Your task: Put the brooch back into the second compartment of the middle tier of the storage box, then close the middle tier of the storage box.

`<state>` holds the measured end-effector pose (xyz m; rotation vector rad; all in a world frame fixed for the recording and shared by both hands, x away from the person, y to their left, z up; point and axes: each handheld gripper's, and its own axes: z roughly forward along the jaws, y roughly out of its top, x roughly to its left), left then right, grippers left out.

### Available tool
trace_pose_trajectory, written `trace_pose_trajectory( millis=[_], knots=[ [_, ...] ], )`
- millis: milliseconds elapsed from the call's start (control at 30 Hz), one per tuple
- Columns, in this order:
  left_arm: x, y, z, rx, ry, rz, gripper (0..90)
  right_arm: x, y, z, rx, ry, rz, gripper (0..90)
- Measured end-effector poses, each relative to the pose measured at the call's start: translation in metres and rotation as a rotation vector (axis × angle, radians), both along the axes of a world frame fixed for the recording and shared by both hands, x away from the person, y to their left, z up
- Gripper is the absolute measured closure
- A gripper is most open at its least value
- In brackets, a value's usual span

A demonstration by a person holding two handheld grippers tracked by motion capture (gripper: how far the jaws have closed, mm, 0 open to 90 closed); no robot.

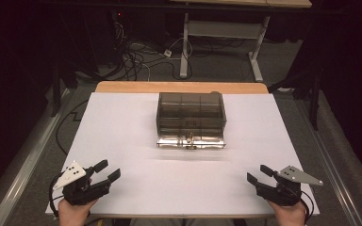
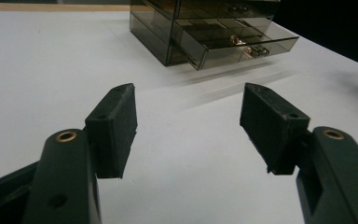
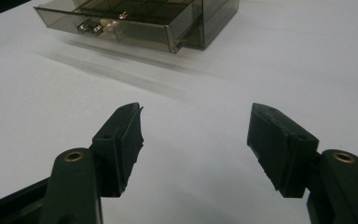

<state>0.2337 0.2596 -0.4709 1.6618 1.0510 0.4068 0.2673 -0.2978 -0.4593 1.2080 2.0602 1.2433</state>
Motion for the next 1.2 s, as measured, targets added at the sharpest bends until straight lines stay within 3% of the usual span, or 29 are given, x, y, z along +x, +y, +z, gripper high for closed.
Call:
trace_pose_trajectory(
  millis=[567, 867, 1200],
  knots=[
    [-0.002, -0.003, 0.001, -0.004, -0.002, -0.006, 37.1, 0.003, 0.006, -0.001, 0.011, 0.006, 0.024, 35.9],
    [-0.003, -0.014, 0.004, 0.015, -0.013, -0.027, 37.6, 0.000, 0.012, 0.000, 0.011, -0.003, 0.062, 36.6],
    [0.002, -0.032, 0.004, 0.045, -0.016, -0.078, 37.6, 0.002, 0.022, 0.000, 0.020, 0.021, 0.101, 38.8]
  ],
)
